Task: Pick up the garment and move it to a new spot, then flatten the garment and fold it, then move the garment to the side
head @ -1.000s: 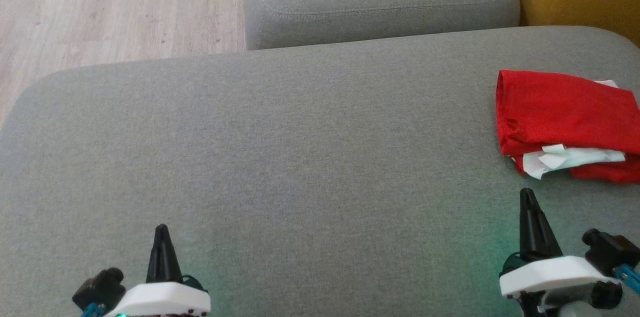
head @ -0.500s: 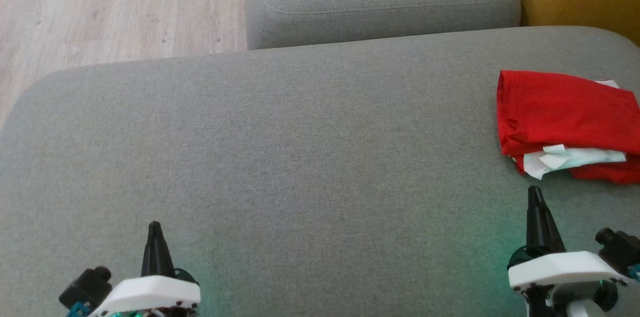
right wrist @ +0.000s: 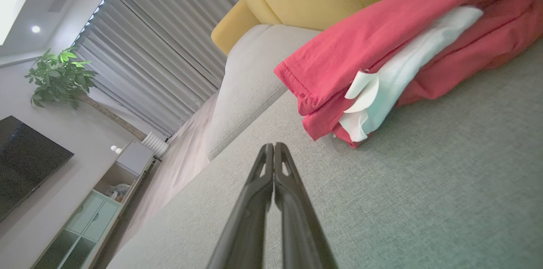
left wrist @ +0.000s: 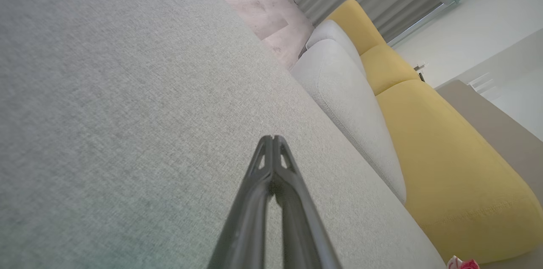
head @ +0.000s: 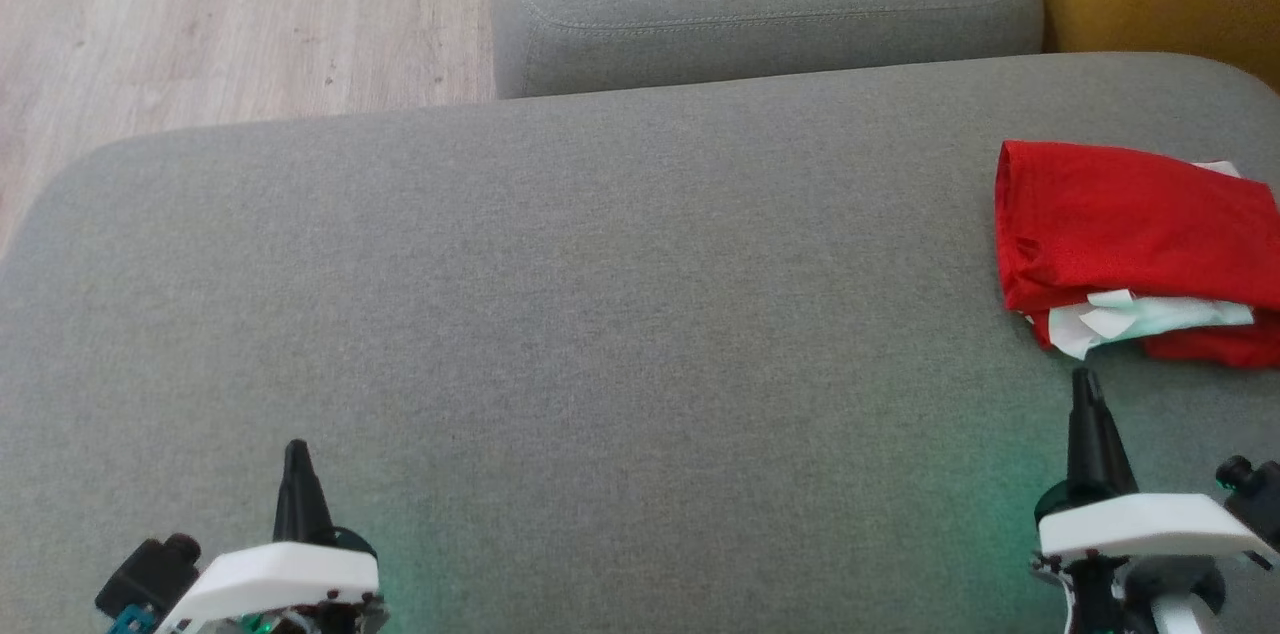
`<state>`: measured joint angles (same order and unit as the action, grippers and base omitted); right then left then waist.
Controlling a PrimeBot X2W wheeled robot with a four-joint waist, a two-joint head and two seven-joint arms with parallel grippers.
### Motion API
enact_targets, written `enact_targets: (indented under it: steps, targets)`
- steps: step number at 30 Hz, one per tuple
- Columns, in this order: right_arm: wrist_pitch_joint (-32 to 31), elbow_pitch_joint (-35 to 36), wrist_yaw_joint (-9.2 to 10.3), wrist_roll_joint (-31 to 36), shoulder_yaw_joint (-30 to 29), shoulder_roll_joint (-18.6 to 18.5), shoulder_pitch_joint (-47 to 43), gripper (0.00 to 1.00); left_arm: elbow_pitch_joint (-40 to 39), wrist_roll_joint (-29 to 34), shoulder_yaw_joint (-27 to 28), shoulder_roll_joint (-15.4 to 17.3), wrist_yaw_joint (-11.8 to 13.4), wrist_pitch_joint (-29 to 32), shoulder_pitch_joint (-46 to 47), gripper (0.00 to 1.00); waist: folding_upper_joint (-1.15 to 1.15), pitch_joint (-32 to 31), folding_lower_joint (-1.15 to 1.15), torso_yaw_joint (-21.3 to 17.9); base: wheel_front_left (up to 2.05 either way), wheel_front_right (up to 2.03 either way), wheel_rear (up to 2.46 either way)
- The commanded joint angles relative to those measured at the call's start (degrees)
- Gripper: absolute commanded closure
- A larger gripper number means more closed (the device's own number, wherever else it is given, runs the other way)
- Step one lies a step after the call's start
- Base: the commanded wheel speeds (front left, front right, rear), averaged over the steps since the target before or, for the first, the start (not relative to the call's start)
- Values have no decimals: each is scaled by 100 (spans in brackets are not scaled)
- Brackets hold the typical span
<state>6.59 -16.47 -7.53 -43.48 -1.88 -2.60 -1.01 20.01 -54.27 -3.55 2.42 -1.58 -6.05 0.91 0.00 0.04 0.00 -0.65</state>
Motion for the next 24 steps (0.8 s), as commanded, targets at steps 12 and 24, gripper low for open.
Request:
enact_targets:
  steps: [12,24]
  targets:
    - [-207,212,2,-933,-26,-92,375,100,-272,-698,285,23,-130,225,317,100,0,3,0,11,0,0,0]
    - [-404,220,3,-1727,-88,-97,441,100,-335,-1306,427,28,-220,427,359,100,0,5,0,22,0,0,0]
